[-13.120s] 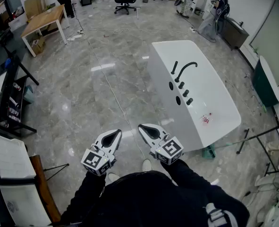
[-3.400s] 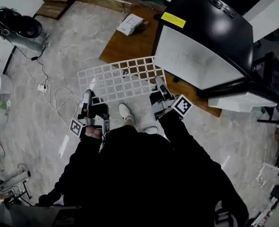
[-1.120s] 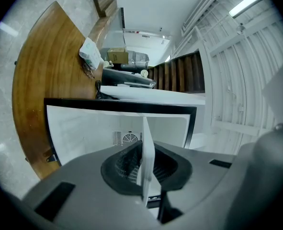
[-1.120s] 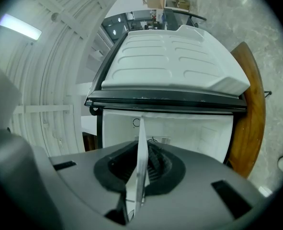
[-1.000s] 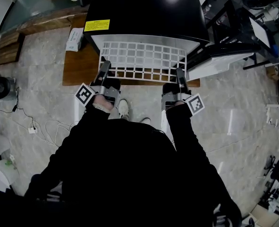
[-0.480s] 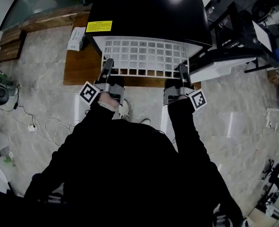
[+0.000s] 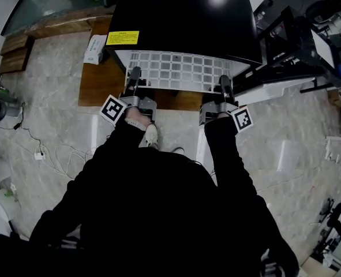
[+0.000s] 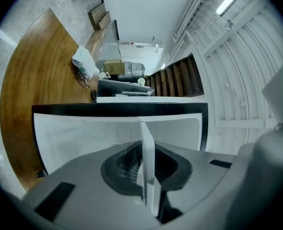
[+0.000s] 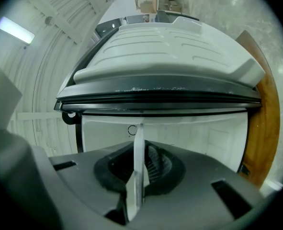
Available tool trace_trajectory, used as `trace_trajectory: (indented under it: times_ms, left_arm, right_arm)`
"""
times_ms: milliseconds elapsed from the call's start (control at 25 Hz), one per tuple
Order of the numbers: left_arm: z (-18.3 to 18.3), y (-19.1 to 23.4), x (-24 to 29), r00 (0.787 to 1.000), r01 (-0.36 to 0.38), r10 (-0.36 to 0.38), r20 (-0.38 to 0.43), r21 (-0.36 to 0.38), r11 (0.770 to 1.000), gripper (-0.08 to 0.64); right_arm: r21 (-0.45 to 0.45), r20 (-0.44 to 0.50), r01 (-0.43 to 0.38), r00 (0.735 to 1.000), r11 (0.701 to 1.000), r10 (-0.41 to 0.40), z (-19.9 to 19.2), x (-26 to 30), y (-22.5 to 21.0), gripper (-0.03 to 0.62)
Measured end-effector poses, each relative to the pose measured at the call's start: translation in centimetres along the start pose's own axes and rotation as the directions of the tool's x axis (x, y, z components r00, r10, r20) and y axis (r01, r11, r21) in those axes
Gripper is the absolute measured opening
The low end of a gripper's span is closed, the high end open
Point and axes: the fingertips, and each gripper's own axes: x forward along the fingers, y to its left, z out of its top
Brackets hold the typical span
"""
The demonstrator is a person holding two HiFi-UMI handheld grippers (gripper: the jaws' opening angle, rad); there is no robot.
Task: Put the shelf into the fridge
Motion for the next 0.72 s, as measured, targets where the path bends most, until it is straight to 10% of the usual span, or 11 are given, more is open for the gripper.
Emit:
trace_trajectory:
  times_ms: [720]
  left_arm:
    - [1.4,0.5,6.3,0.995,0.001,-0.004,0.099,0.032,0.999,0.034]
  right_arm:
    - [-0.005,0.088,0.016,0.996,1.0,-0.015,0.9,6.3,-0.1,0.031]
